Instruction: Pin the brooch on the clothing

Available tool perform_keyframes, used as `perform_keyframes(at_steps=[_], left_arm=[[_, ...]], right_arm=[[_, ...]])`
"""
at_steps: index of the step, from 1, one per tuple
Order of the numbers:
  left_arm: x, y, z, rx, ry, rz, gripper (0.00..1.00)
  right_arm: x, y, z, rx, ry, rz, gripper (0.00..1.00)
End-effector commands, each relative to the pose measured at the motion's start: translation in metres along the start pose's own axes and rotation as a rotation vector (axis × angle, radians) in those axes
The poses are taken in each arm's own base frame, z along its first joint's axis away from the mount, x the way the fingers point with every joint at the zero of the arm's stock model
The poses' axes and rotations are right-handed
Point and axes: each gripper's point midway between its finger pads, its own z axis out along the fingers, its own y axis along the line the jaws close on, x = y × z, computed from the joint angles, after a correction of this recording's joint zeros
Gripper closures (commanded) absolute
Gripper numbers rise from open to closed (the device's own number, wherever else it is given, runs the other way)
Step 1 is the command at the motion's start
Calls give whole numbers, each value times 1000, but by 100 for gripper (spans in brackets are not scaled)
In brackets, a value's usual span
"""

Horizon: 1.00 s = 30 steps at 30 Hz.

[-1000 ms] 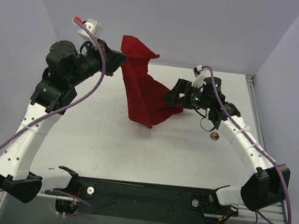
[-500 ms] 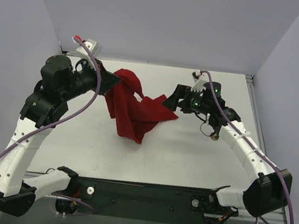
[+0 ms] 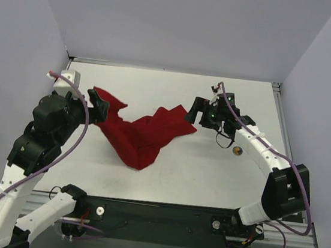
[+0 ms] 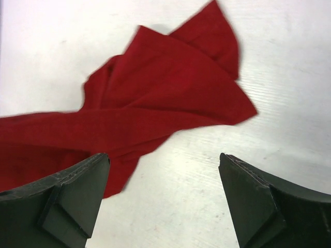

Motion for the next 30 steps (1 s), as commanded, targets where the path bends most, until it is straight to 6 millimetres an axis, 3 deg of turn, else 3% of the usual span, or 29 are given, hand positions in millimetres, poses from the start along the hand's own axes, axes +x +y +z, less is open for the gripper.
perform_keyframes(at_steps=[1,4,6,7,8,9,10,12,13,15,16,18,19,20,21,22,23,24,26,27,28,29,30], left_arm=[[12,34,-16,-140,-72,-75,6],[19,17,1,-55,-39,-47,3],[20,-8,16,57,7,-30,3],[35,-17,38,85,83,-20,3],[44,-36,47,182,142,-18,3],[44,-48,58,227,155,-15,3],[64,-55,83,244,235,-9,3],[70,-83,100,328,274,38,3],[93,-90,124,329,345,68,3],[116,-115,139,369,404,154,3],[127,-128,160,379,441,182,3],[151,-158,169,437,490,270,3],[166,-171,189,433,516,305,3],[177,-178,195,434,542,336,3],[214,-189,206,447,607,401,3],[202,-205,218,443,566,426,3],[216,-207,221,434,601,461,3],[252,-214,229,440,660,514,3],[253,-235,237,454,646,553,8],[277,-233,248,432,681,591,10],[286,-240,248,439,687,611,11],[280,-247,253,432,665,620,12],[300,-245,259,421,691,646,12]], right_arm=[[9,-37,14,149,14,73,10],[8,-46,20,185,10,123,10],[6,-47,23,182,12,145,10],[4,-47,21,181,5,149,10],[2,-50,19,188,-2,161,10],[0,-51,16,192,-11,166,10],[-2,-52,9,190,-26,173,10],[-6,-63,0,207,-44,204,10],[-8,-63,-7,199,-57,209,10],[-7,-82,-18,228,-68,264,10],[-10,-86,-26,231,-88,280,10],[-4,-107,-37,258,-96,354,10],[-4,-112,-45,265,-115,373,10],[-3,-116,-49,267,-121,390,10],[0,-129,-58,289,-141,422,10],[2,-133,-61,297,-147,432,10],[4,-135,-64,298,-148,439,10],[8,-135,-65,297,-145,441,10],[8,-149,-73,320,-161,471,10],[10,-149,-74,312,-156,478,10],[11,-154,-77,319,-159,491,10],[11,-154,-77,316,-160,489,10],[12,-154,-78,314,-159,494,10]])
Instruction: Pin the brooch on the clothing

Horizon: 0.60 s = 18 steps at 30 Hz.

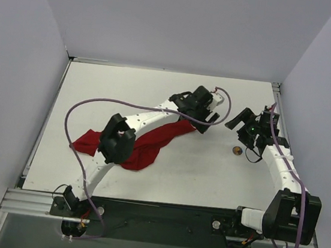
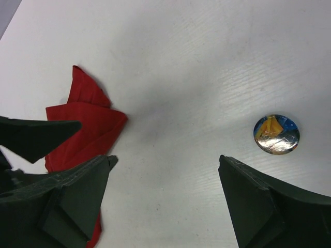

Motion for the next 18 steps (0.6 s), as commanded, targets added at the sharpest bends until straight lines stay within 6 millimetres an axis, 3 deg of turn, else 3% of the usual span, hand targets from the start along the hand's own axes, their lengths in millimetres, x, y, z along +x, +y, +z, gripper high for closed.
perform_keyframes(at_steps=[1,6,14,18], left_arm=[[5,-1,21,-70,57,102,13],[18,14,43,-155,86,107,24],[28,27,58,-223,74,110,27],[42,28,72,-185,113,101,37]], right_arm=[[5,-2,-8,-24,19,30,10],[5,-6,-9,-24,21,31,10],[7,-4,-8,-40,37,30,10],[6,-2,-9,-45,35,29,10]])
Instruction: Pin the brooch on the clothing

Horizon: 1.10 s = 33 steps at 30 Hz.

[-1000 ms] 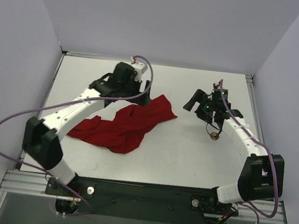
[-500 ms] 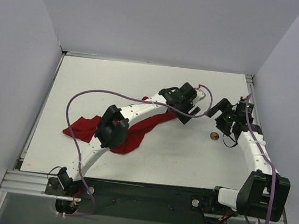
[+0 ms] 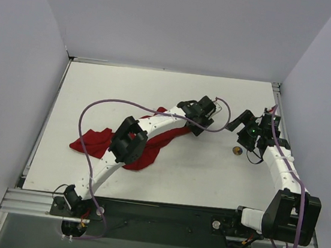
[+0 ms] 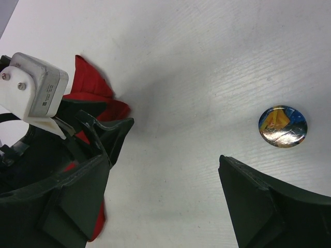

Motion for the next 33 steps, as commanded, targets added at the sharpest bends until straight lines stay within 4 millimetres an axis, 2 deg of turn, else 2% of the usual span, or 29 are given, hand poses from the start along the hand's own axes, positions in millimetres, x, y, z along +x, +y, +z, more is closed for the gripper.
perform_keyframes(at_steps=[1,3,4,6,7,10,11,13,14,15,16,17,18,19,20,21,22,23,24,25,26,27,28,29,30,32,33], left_arm=[[-1,0,12,28,-11,-7,48],[3,2,16,32,-3,-19,63],[3,2,16,36,-2,-23,80],[-2,6,14,34,-15,-37,97],[-5,8,12,33,-21,-40,100],[-33,20,-14,30,-91,-59,100],[-51,26,-37,33,-141,-71,100],[-68,40,-64,28,-196,-101,100],[-89,51,-103,27,-272,-124,100],[-84,54,-113,33,-271,-133,100],[-92,61,-129,29,-317,-158,100],[-108,76,-179,21,-411,-180,100],[-86,78,-177,11,-379,-184,100],[-92,85,-197,-2,-441,-203,100],[-94,99,-243,-28,-523,-227,100],[-89,107,-260,-52,-553,-242,100],[-69,113,-259,-81,-537,-256,100],[-67,122,-301,-95,-613,-278,100],[-57,134,-314,-121,-628,-301,100],[-34,135,-311,-133,-592,-320,100],[-26,142,-345,-142,-651,-340,100],[-14,147,-354,-156,-653,-359,100],[0,147,-362,-158,-644,-372,100],[19,146,-380,-148,-666,-383,100],[29,143,-388,-138,-670,-390,100],[59,136,-405,-114,-678,-425,100],[72,133,-407,-103,-665,-438,100]], right_arm=[[-2,5,-7,-25,-9,-3,10],[-3,7,-8,-31,-10,-4,10],[-2,6,-8,-31,-7,-5,10],[-2,8,-9,-38,-6,-6,11],[-1,8,-9,-38,-3,-7,10],[-1,9,-9,-46,2,-17,10],[0,10,-9,-49,6,-21,10],[-1,14,-10,-56,9,-32,10],[1,17,-10,-60,16,-46,10],[2,18,-9,-62,20,-56,10],[1,23,-10,-66,20,-68,10],[5,28,-9,-71,33,-91,10],[8,32,-8,-75,40,-105,10],[9,34,-8,-68,45,-121,10],[4,37,-7,-66,38,-128,10],[15,51,-6,-91,66,-173,10],[18,54,-5,-91,75,-187,10],[17,62,-4,-99,79,-201,10],[25,71,-3,-120,97,-227,10],[28,77,-2,-133,108,-238,10],[31,82,1,-140,126,-243,10],[30,89,2,-153,125,-253,10],[37,99,2,-174,141,-276,10],[40,102,6,-179,155,-285,10],[40,111,6,-199,158,-296,10],[53,124,13,-223,194,-330,10],[53,134,13,-244,193,-344,9]])
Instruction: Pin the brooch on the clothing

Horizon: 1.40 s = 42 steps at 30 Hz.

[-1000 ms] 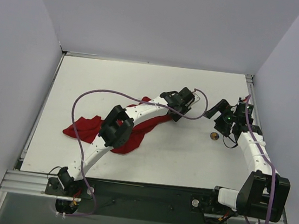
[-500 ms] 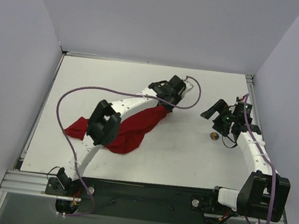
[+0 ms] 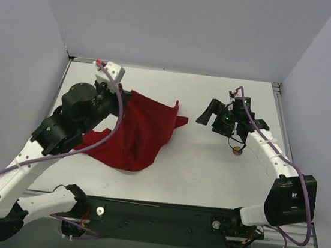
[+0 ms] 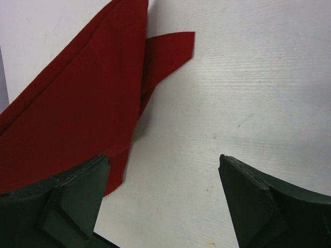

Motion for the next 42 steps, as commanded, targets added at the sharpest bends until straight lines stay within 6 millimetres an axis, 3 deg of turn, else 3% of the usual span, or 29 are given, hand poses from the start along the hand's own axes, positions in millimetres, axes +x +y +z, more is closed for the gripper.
perform_keyframes(at_steps=[1,5,6,9,13,15,16,18,20,21,23,24,26,27,29,36,42], left_arm=[[56,8,-35,-6,125,-89,100],[95,6,-60,20,182,-182,100],[119,5,-60,22,241,-194,100],[152,1,-62,32,306,-268,100],[174,-8,-67,69,319,-358,100],[182,-9,-69,74,338,-361,100],[183,-8,-70,71,339,-359,100],[186,-9,-72,81,347,-359,100],[187,-15,-75,119,351,-364,100],[186,-16,-74,125,343,-365,100],[188,-18,-75,139,344,-369,100],[187,-20,-75,147,338,-375,100],[186,-22,-75,160,327,-384,100],[185,-23,-74,163,321,-391,100],[185,-23,-73,167,320,-390,100],[187,-27,-70,181,333,-398,100],[190,-28,-70,183,334,-410,100]], right_arm=[[-1,38,10,-73,35,-78,10],[9,51,28,-92,85,-88,9],[11,54,31,-99,91,-92,9],[15,64,44,-107,120,-109,10],[13,65,71,-69,167,-121,10],[-2,71,80,-61,148,-129,10],[-1,67,94,-44,165,-125,10],[-19,74,103,-39,138,-126,11],[-20,66,126,1,157,-120,11],[-34,75,129,-5,133,-121,11],[-31,64,149,43,163,-105,13],[-47,68,153,57,126,-107,20],[-44,56,171,107,138,-68,23],[-51,61,174,99,126,-58,30],[-46,55,189,120,143,-29,36],[-40,54,224,132,162,8,37],[-31,65,240,102,187,27,37]])
